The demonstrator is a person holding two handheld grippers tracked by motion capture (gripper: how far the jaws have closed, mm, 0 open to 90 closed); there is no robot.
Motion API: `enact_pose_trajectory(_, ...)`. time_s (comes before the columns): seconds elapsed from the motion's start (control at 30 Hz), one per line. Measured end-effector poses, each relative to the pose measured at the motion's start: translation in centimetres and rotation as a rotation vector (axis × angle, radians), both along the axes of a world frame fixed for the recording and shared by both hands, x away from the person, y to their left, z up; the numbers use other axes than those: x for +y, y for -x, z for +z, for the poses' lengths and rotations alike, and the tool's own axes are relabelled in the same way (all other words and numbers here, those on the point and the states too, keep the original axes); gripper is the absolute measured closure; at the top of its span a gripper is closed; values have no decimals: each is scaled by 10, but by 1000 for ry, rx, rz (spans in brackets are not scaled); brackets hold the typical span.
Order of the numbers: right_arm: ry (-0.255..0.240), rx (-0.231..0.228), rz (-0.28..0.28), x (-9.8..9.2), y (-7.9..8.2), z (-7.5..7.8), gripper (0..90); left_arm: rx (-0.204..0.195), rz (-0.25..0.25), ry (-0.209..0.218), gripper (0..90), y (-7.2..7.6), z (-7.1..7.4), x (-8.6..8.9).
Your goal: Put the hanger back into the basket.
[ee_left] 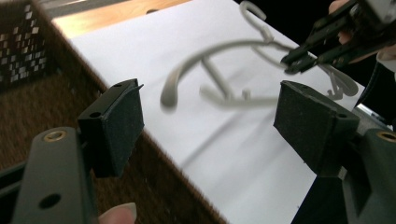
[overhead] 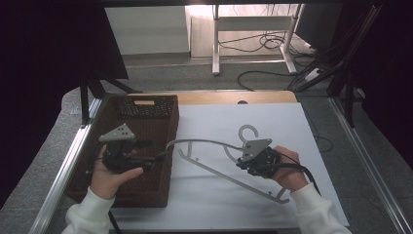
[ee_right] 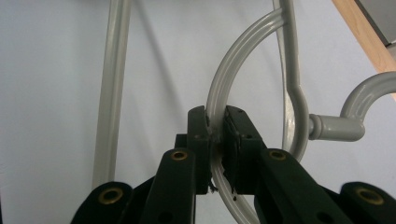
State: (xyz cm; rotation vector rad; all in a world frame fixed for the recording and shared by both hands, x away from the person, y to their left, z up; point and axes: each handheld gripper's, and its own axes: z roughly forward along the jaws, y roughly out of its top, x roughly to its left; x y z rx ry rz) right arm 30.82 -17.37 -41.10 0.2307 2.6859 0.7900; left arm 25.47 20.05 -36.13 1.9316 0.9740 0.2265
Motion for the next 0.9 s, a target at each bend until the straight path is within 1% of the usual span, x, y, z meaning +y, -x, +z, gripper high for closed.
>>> enact_pose_trajectory(0.07,1,-1,3,0,0,0,810,1,-18,-11,234,-6,7,-6)
enact_pose_trajectory(0.17,-3,4,2,0,1,-1,810,6,-43,-41,238,-18,14,-15)
enact_pose_trajectory(0.3,-8,16,-1,0,0,-2,809,21,-66,-62,247,-31,16,-24)
enact_pose_trajectory(0.37,-3,16,-2,0,-1,-3,810,27,-82,-78,253,-38,16,-30)
enact_pose_trajectory(0.43,-4,21,-2,0,-1,-4,809,32,-96,-86,256,-44,16,-34)
enact_pose_trajectory(0.5,0,22,1,0,-1,-4,810,33,-118,-101,259,-51,16,-38)
enact_pose_trajectory(0.6,3,26,8,2,-1,-6,809,35,-158,-137,287,-63,17,-45)
enact_pose_trajectory(0.63,3,26,8,2,-1,-6,809,44,-177,-153,287,-69,16,-49)
enact_pose_trajectory(0.67,4,27,10,3,-1,-7,809,50,-185,-166,297,-72,16,-52)
enact_pose_trajectory(0.73,7,34,20,4,0,-8,809,63,-218,-225,306,-80,13,-60)
enact_pose_trajectory(0.8,11,33,26,5,0,-8,809,80,-251,-264,311,-86,10,-67)
enact_pose_trajectory(0.83,13,32,30,5,1,-9,809,92,-281,-295,329,-90,9,-73)
enact_pose_trajectory(0.87,14,34,33,5,1,-9,809,99,-301,-317,337,-91,8,-77)
enact_pose_trajectory(0.9,12,35,35,6,1,-9,809,112,-336,-360,346,-96,6,-87)
